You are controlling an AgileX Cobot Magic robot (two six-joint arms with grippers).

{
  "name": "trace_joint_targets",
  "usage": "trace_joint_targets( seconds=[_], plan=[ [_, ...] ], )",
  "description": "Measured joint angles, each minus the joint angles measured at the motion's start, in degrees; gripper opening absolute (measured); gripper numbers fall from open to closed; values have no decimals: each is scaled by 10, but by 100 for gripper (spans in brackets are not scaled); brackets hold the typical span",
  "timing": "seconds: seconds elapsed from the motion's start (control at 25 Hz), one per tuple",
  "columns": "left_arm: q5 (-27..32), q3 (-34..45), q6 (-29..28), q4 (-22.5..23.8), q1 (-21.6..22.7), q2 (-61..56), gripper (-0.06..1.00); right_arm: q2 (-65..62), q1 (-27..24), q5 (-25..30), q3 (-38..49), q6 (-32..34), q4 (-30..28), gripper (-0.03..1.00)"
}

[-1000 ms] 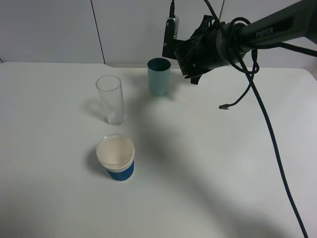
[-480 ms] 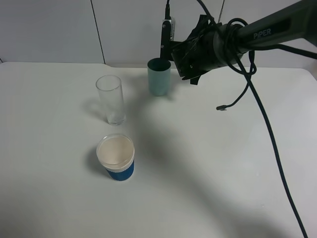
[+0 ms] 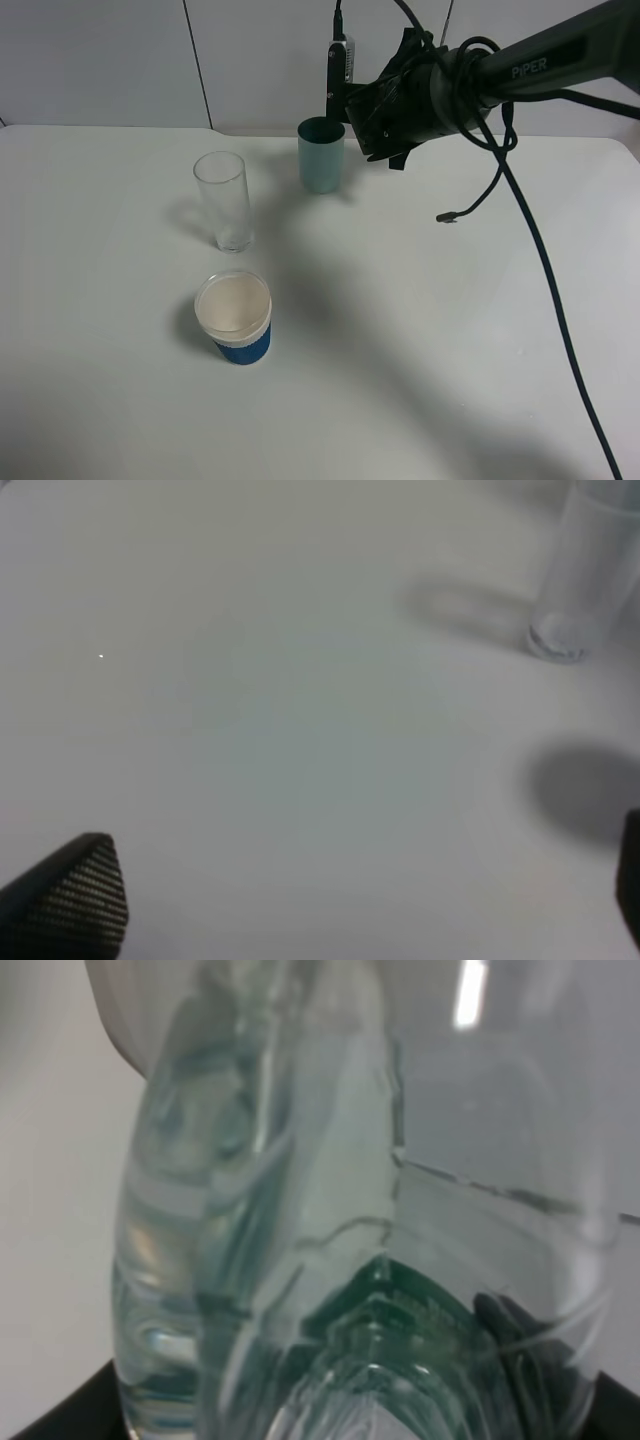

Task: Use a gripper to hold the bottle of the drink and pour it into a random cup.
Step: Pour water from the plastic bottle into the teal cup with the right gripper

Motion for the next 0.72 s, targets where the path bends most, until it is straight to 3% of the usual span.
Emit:
trace_joint_targets(
  seconds=[0.72],
  plan=[
    [0,0,0,0,0,0,99,0,4,2,0,-28,-4,55]
  ],
)
